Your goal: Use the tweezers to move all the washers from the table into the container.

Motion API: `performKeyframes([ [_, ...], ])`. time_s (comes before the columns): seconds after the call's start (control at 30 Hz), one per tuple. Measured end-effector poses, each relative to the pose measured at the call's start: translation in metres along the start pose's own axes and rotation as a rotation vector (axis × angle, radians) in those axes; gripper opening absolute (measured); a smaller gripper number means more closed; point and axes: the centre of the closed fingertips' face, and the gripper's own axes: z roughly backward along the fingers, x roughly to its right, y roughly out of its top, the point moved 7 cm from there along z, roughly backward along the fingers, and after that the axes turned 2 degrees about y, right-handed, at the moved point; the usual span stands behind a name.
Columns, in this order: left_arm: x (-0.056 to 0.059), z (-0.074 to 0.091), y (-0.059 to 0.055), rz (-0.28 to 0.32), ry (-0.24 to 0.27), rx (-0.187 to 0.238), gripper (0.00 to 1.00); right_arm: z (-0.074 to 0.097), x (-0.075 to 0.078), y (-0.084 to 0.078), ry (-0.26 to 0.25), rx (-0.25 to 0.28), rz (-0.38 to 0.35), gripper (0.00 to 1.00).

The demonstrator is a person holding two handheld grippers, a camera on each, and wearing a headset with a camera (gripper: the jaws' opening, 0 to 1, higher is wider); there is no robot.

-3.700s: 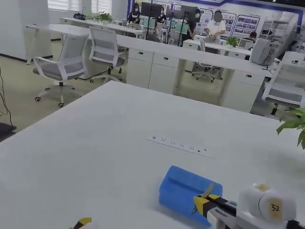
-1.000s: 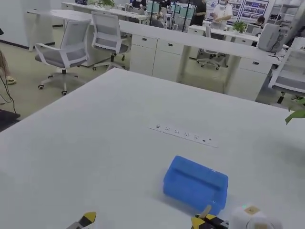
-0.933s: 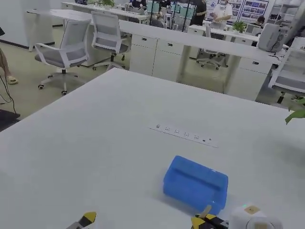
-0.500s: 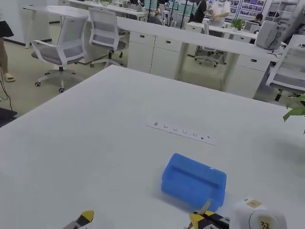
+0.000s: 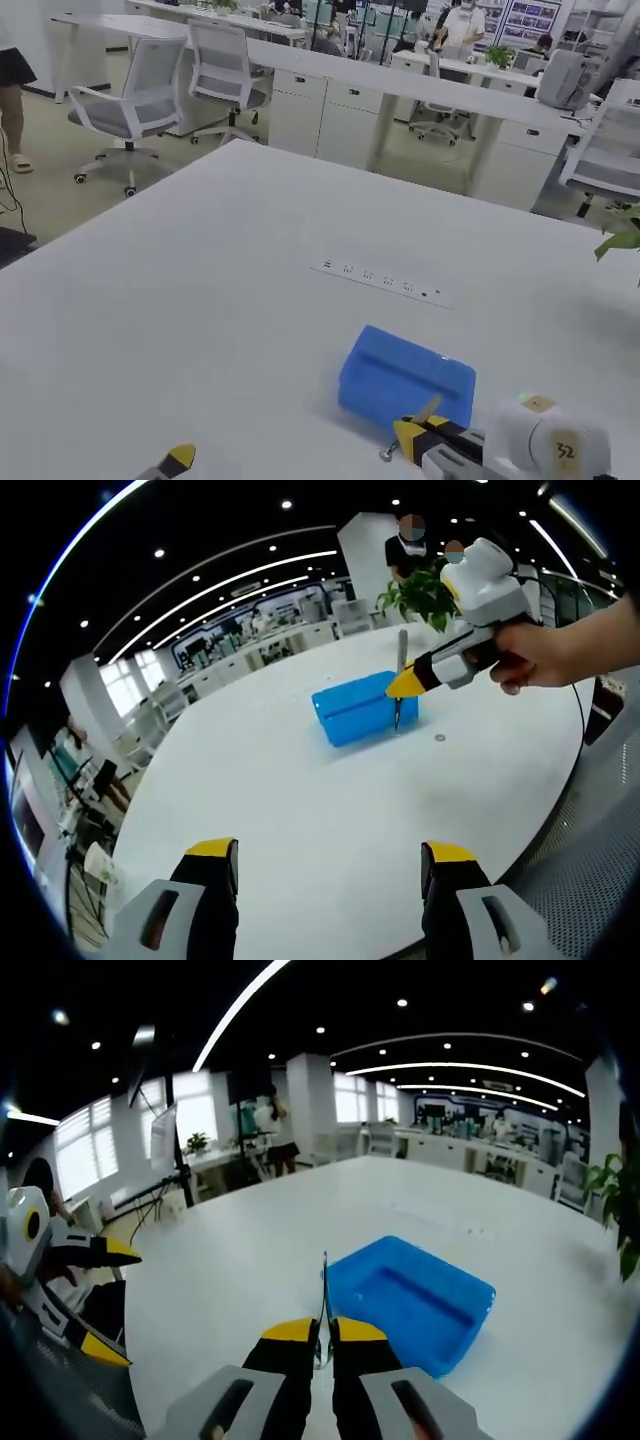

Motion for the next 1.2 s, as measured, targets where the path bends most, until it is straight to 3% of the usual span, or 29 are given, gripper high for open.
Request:
performKeyframes([
  [0.5, 0.000, 0.000, 0.000, -0.001, -0.002, 0.001, 0.75, 0.003, 0.013, 0.034, -0.027, 0.076, 0.045, 0.02],
  [0.87, 0.000, -0.001, 0.000, -0.002, -0.002, -0.006, 0.75, -0.003, 0.033, 0.054, -0.073, 0.110, 0.075, 0.02],
  [1.2, 0.001, -0.002, -0.001, -0.002, -0.004, -0.012, 0.75, -0.014, 0.052, 0.047, -0.122, 0.102, 0.031, 0.02],
])
